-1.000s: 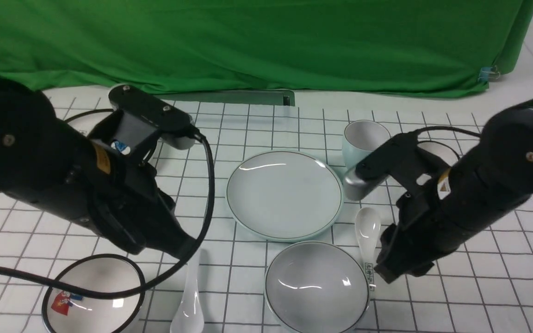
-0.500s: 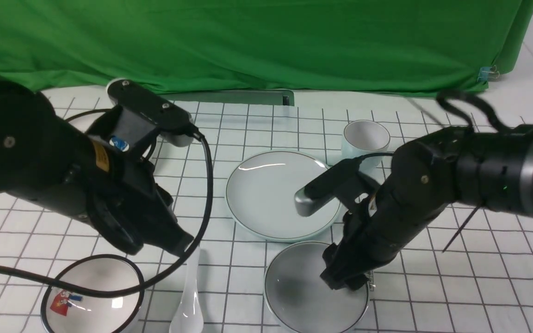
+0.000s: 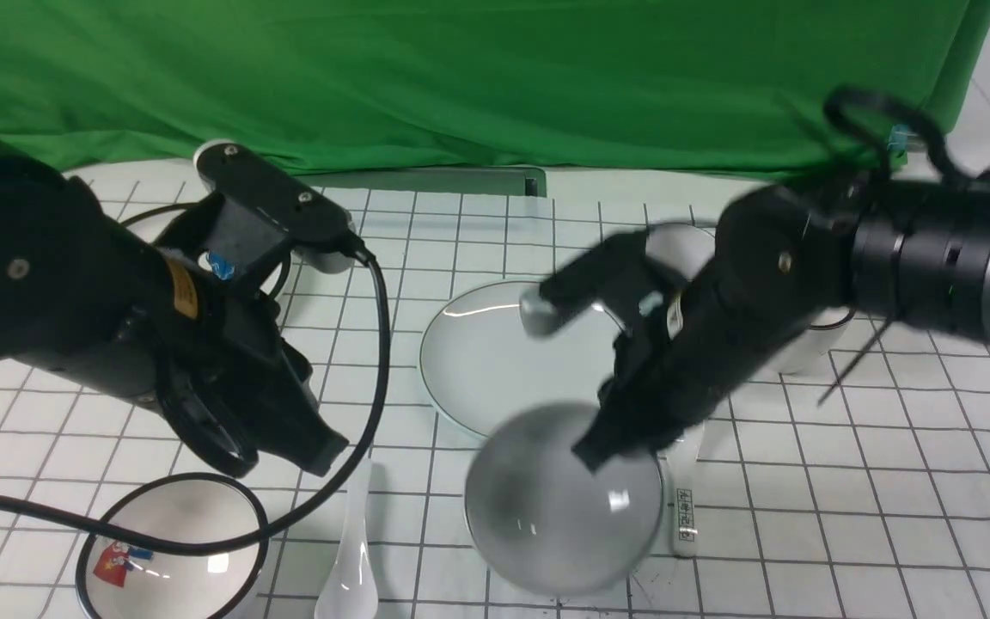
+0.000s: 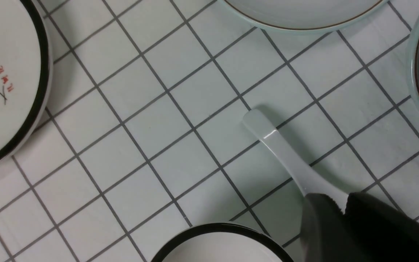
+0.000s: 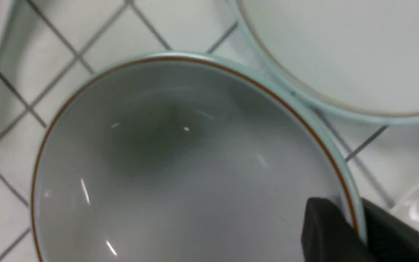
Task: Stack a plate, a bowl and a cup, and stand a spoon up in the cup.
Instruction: Use the right arm to grab a blue rice bowl, then use the right arm to put the blue rice bowl into the blue large plate in the middle, then use the right arm to grab a blue teacup, then use the right arm to put the blue teacup into the blue rice bowl in the middle, then use the left arm to grab a blue soup spoon
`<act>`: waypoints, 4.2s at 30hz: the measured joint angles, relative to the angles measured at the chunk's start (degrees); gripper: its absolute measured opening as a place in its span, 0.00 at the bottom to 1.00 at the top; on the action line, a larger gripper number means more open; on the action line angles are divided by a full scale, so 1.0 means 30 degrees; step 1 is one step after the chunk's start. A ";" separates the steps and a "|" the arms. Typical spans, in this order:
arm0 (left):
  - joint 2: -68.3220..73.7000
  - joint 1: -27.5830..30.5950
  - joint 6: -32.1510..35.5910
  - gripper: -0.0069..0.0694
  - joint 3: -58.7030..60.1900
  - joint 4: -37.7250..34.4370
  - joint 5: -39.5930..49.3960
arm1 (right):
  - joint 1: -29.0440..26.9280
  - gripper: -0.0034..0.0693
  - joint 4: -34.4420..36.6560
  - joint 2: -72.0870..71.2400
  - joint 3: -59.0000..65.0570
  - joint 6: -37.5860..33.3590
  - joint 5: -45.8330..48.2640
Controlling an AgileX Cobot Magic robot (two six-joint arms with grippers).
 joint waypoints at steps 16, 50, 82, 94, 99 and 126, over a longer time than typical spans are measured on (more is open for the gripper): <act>0.0000 0.0000 0.0000 0.17 0.0000 0.0038 0.0000 | -0.2420 0.15 0.0035 0.6811 -0.8861 0.1503 0.1025; 0.0000 0.0000 -0.0332 0.17 0.0000 0.0338 -0.0226 | -0.6309 0.84 -0.4817 0.7043 -1.4166 0.2148 0.5633; -0.0150 0.0671 -0.4139 0.17 0.0000 0.2910 -0.0677 | -0.5793 0.16 0.0954 0.8090 -1.6387 -0.0610 0.7413; -0.0219 0.4047 -0.3209 0.19 0.0000 0.1076 -0.0389 | -0.2367 0.16 0.1643 0.8861 -1.5662 -0.1071 0.7013; -0.0219 0.4047 -0.3169 0.21 0.0000 0.0931 -0.0093 | -0.1971 0.16 0.0817 1.0144 -1.5662 -0.0096 0.5960; 0.3381 0.0550 -0.1430 0.63 -0.0036 -0.2691 0.0655 | -0.2028 0.76 -0.1903 0.4362 -1.7365 0.0542 0.8980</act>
